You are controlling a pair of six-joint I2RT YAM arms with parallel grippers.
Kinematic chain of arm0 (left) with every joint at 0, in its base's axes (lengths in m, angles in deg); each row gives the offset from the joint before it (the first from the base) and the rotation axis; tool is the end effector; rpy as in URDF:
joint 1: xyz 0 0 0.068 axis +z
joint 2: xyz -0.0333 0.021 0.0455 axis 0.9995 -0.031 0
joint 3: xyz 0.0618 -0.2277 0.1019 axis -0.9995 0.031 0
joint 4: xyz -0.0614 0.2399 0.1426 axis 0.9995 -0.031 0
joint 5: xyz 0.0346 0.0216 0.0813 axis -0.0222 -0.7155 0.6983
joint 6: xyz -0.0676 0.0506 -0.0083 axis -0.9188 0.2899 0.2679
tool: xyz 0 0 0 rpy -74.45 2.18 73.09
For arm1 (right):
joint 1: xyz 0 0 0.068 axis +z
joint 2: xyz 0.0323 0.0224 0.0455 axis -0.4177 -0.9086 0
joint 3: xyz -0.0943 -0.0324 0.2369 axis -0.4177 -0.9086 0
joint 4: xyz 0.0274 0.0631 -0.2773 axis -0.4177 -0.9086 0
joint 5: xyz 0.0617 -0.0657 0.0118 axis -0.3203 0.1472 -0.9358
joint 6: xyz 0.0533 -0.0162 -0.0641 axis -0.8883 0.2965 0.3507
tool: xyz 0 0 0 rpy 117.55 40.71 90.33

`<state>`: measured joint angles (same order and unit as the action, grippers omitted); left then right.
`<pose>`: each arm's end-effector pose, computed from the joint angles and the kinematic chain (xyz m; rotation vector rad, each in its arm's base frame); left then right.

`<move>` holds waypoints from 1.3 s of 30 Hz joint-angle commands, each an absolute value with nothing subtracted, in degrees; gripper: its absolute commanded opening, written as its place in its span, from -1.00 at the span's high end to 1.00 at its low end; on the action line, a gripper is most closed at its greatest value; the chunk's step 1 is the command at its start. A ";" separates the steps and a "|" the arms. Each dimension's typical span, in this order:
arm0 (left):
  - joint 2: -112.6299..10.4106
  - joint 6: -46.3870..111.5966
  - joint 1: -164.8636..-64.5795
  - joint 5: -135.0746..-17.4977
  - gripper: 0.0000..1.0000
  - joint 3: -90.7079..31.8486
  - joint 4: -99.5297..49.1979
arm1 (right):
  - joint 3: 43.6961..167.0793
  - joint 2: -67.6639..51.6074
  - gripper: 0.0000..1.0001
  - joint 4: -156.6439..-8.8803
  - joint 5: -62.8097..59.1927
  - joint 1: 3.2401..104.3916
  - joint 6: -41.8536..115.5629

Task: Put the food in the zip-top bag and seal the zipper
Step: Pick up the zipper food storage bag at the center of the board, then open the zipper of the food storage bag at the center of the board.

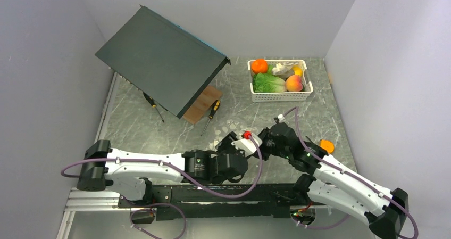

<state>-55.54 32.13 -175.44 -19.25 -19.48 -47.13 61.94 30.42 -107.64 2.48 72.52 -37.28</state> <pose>0.0730 -0.3472 0.2576 0.8388 1.8012 -0.1596 0.1548 0.1771 0.2041 0.6836 2.4315 1.1943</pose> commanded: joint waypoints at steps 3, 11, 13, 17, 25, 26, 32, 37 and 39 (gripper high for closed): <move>-54.95 26.76 -176.92 -21.66 -0.39 -20.16 -46.40 | 66.84 31.97 1.00 -110.46 1.96 72.32 -38.87; -52.18 24.51 -177.54 -20.75 -0.27 -15.92 -45.18 | 68.83 31.02 1.00 -110.17 0.99 72.34 -39.82; -53.63 24.75 -177.55 -19.59 -0.19 -17.04 -46.63 | 68.54 31.36 1.00 -109.65 0.69 72.31 -40.43; -55.86 24.38 -177.52 -17.73 -0.15 -18.63 -48.10 | 68.78 31.25 1.00 -109.55 0.30 72.33 -40.57; -58.72 21.72 -175.32 -16.24 0.71 -20.98 -51.53 | 68.36 30.89 1.00 -108.17 -1.53 72.48 -39.68; -58.71 20.47 -175.06 -15.61 0.91 -21.39 -52.76 | 69.04 30.64 1.00 -108.58 -0.08 72.47 -37.81; -56.98 6.41 -172.86 -15.09 1.00 -22.86 -63.52 | 74.82 30.62 -0.27 -115.93 11.50 72.25 -14.62; -58.98 -7.06 -171.00 -14.44 1.00 -27.67 -76.76 | 76.78 36.52 -0.73 -120.89 17.20 72.21 -5.64; -59.52 -7.06 -169.57 -15.99 1.00 -28.86 -77.55 | 77.41 37.07 -0.85 -119.72 16.33 72.24 -2.70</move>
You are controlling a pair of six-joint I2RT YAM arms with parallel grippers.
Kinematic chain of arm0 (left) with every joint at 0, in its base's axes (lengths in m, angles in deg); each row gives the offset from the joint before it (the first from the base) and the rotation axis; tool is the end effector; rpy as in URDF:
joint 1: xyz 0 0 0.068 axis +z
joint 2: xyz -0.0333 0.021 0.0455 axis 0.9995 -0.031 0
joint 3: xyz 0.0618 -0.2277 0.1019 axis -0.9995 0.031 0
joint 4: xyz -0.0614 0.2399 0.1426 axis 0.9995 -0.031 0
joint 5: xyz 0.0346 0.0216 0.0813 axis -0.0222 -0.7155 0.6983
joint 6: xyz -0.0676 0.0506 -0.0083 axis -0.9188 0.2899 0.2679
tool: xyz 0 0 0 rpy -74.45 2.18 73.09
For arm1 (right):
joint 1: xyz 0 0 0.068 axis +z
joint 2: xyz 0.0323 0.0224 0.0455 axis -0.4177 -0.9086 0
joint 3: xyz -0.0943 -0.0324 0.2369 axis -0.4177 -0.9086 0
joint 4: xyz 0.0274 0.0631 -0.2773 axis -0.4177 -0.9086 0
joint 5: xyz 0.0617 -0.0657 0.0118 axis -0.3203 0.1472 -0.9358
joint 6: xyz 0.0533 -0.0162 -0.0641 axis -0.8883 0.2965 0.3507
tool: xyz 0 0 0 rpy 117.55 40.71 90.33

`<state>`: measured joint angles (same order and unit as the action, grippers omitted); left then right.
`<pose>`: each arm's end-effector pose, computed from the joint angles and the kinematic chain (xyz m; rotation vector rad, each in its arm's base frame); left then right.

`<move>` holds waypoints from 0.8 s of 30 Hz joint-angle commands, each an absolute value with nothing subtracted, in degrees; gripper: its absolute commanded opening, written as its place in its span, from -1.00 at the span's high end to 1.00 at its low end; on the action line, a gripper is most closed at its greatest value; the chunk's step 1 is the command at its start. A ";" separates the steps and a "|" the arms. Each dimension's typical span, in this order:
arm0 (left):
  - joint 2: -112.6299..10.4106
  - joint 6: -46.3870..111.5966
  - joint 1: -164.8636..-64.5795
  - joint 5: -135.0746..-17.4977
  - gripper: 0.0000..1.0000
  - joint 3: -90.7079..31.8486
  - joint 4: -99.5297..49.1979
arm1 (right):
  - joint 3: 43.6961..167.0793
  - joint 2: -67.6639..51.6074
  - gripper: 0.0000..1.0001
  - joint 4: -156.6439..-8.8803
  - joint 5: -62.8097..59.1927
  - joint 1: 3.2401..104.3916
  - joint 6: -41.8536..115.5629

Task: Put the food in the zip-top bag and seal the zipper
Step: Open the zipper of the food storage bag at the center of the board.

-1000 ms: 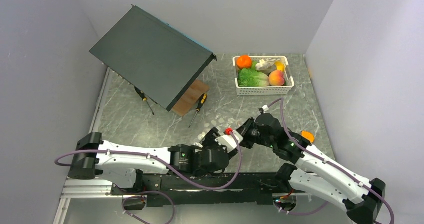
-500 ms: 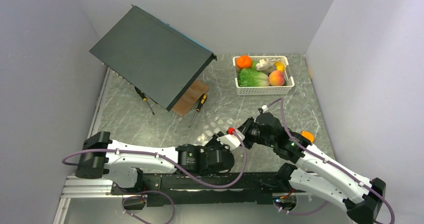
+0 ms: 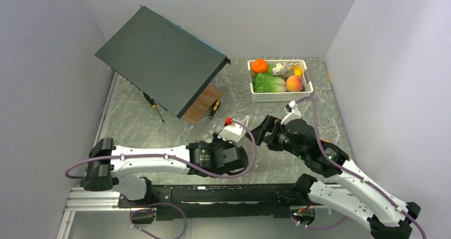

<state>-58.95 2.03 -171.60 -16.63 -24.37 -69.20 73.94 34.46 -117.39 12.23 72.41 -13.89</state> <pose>0.0961 -0.3225 0.2395 0.4708 2.0771 -0.0721 0.1535 0.1562 0.2809 0.2650 2.2286 0.9610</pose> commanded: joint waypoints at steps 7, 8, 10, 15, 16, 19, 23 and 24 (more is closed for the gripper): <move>-54.90 -0.28 -162.43 -32.27 1.00 -26.79 -64.92 | 79.66 29.06 -0.79 -110.28 11.93 72.46 -5.88; -54.67 -0.17 -162.04 -33.54 1.00 -27.54 -64.41 | 79.72 28.51 -0.74 -109.70 12.12 72.62 -6.95; -55.24 -1.75 -161.71 -33.65 1.00 -30.60 -68.09 | 80.32 27.63 -0.69 -111.04 13.87 72.77 -10.60; -53.27 -5.86 -161.70 -32.60 1.00 -26.67 -65.20 | 77.40 26.38 -0.50 -109.93 14.19 73.53 -12.24; -52.56 -6.96 -161.70 -32.54 1.00 -24.02 -62.52 | 76.11 26.34 -0.44 -108.72 14.22 73.66 -11.64; -51.66 -9.22 -161.70 -31.72 1.00 -18.00 -55.08 | 72.62 25.53 -0.37 -109.10 16.29 74.15 -11.27; -55.38 -10.17 -161.70 -29.67 1.00 -21.23 -55.65 | 70.63 26.75 -0.33 -110.74 17.62 74.21 -10.72; -56.70 -10.32 -161.70 -30.15 1.00 -23.19 -57.64 | 70.59 27.00 -0.27 -110.42 16.86 74.20 -9.66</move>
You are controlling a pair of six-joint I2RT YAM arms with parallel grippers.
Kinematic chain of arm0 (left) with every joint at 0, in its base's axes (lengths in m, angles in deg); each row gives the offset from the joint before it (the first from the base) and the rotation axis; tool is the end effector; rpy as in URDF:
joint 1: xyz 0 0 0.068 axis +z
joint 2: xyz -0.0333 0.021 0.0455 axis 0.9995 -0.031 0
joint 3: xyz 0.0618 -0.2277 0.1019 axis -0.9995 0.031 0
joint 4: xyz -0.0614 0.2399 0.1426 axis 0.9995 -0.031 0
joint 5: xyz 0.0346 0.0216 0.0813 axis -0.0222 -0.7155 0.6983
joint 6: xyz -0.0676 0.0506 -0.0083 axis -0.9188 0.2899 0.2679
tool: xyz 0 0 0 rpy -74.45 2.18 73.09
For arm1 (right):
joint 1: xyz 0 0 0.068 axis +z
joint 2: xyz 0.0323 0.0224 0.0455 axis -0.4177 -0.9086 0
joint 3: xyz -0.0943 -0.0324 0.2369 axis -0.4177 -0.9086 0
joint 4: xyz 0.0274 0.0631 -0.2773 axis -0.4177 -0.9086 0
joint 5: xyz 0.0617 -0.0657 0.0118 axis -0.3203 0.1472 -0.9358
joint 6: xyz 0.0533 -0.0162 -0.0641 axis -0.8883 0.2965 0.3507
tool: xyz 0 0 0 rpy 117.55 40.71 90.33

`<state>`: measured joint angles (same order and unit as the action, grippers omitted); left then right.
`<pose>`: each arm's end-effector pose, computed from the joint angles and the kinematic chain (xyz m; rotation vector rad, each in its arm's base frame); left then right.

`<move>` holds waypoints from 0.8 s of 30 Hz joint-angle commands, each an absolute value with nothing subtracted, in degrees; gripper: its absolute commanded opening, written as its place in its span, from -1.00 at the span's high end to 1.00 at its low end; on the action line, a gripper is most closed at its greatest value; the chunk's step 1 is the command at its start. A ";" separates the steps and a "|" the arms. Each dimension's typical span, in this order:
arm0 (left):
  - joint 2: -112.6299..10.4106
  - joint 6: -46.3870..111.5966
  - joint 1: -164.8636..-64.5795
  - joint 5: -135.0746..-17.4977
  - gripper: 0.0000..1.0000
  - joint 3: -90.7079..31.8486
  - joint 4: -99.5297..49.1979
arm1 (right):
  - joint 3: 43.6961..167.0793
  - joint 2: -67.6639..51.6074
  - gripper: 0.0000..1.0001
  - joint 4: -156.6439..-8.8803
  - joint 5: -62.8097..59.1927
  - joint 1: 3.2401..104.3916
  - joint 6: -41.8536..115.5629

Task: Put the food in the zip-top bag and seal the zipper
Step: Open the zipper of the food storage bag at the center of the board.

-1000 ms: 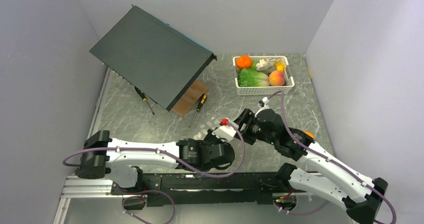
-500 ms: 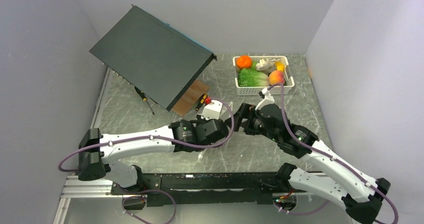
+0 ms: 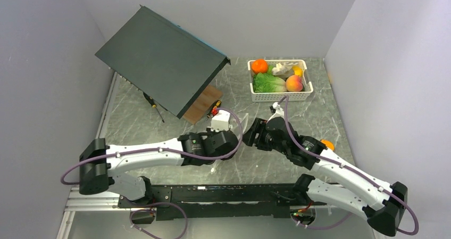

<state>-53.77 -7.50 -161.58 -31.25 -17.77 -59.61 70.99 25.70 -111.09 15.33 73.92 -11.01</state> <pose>0.1376 -0.3046 0.2290 0.1543 2.2528 -0.3820 0.1718 0.1802 0.2418 0.2085 2.2924 0.8243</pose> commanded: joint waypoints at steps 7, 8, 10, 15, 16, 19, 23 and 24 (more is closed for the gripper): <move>-59.57 -10.16 -161.94 -35.36 1.00 -24.96 -54.14 | 68.46 29.62 -0.23 -109.57 16.80 74.22 -8.03; -59.77 -10.21 -162.09 -35.56 1.00 -25.40 -54.61 | 68.53 29.23 -0.23 -109.42 16.52 74.25 -7.85; -59.52 -10.18 -162.30 -35.51 1.00 -25.37 -53.93 | 68.52 28.11 -0.22 -109.63 16.92 74.27 -9.32; -59.42 -10.62 -162.45 -36.58 1.00 -25.71 -53.06 | 65.74 26.40 0.04 -104.03 16.00 74.44 -12.33; -59.22 -10.81 -162.53 -36.90 1.00 -25.40 -52.65 | 65.08 26.16 0.18 -102.83 15.68 74.50 -13.05; -58.53 -10.46 -162.58 -36.80 1.00 -24.17 -52.76 | 65.32 25.63 0.90 -102.30 16.47 75.77 -14.02; -58.01 -8.40 -162.69 -33.88 0.83 -24.49 -56.43 | 67.42 24.54 1.00 -105.29 17.13 78.54 -15.80; -57.97 -7.48 -162.82 -32.73 0.67 -24.53 -56.92 | 67.67 24.35 1.00 -105.90 17.02 79.10 -16.23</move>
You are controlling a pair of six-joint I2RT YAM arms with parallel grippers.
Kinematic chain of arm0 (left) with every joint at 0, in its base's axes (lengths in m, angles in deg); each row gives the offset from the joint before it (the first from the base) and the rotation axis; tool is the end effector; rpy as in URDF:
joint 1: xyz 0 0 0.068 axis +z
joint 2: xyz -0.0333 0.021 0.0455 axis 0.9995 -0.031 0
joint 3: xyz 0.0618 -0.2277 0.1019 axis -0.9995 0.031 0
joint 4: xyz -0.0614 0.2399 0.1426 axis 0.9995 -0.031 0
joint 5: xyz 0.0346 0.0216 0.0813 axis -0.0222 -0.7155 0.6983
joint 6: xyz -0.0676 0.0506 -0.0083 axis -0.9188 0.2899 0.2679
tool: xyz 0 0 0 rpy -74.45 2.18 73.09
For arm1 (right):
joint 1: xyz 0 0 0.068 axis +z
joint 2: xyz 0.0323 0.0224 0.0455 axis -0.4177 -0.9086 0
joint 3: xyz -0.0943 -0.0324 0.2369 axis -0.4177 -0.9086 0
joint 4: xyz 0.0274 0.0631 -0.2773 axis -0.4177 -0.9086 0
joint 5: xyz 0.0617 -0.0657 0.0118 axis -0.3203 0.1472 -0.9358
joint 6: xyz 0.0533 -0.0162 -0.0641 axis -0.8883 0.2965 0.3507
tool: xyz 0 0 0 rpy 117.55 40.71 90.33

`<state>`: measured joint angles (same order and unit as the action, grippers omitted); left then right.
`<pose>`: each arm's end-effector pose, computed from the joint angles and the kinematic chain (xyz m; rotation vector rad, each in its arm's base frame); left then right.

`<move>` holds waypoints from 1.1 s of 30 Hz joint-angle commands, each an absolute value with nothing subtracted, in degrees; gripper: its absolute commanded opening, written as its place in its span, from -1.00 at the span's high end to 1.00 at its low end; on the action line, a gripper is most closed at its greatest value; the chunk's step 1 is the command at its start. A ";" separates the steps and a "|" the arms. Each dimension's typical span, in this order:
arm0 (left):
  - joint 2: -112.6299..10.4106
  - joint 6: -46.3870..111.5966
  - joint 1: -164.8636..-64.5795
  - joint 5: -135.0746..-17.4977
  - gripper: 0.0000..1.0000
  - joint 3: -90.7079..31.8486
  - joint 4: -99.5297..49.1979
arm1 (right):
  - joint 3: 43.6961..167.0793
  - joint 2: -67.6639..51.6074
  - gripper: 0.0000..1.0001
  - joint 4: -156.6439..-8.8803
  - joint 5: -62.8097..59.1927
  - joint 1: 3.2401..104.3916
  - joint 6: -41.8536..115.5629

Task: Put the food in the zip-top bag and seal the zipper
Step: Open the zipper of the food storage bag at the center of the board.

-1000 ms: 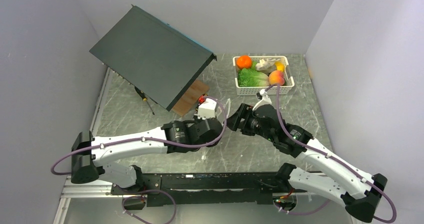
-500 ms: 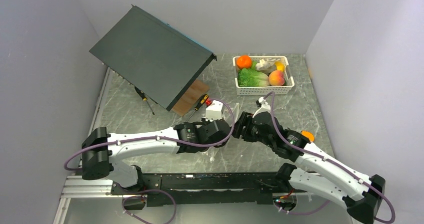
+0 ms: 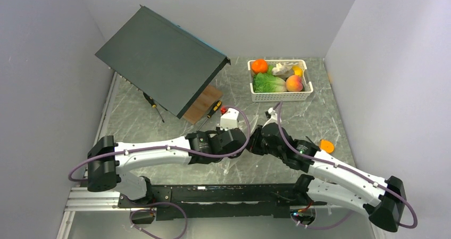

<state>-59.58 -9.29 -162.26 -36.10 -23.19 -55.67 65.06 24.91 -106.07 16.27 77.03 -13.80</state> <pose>0.1381 -0.3396 0.2340 0.1494 2.2816 -0.5287 0.1637 0.1897 0.2082 0.2114 2.3289 0.8358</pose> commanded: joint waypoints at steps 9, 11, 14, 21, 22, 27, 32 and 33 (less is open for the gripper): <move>-59.49 -2.30 -164.07 -26.63 0.22 -29.15 -63.43 | 73.83 21.60 1.00 -109.40 14.20 80.24 -13.50; -59.19 -1.44 -164.06 -27.05 0.25 -28.99 -63.02 | 74.28 21.34 1.00 -108.98 13.02 80.22 -12.98; -58.73 -0.05 -164.06 -27.88 0.47 -28.79 -62.53 | 74.85 20.91 1.00 -108.97 11.43 80.32 -12.32; -51.44 3.58 -164.24 -30.36 1.00 -27.03 -67.64 | 77.51 16.32 1.00 -113.16 11.72 80.31 0.34; -49.67 3.15 -164.18 -30.48 1.00 -26.96 -69.91 | 77.59 15.24 1.00 -113.39 10.57 80.30 3.20; -43.78 1.93 -163.89 -32.88 1.00 -27.03 -78.42 | 78.36 11.59 1.00 -113.05 4.80 80.42 10.17; -42.92 -3.10 -163.81 -35.34 1.00 -23.31 -76.02 | 80.53 9.92 1.00 -110.96 1.66 80.41 10.88; -43.08 -4.39 -163.81 -35.07 1.00 -22.44 -75.40 | 81.46 9.31 1.00 -111.34 1.54 80.41 10.85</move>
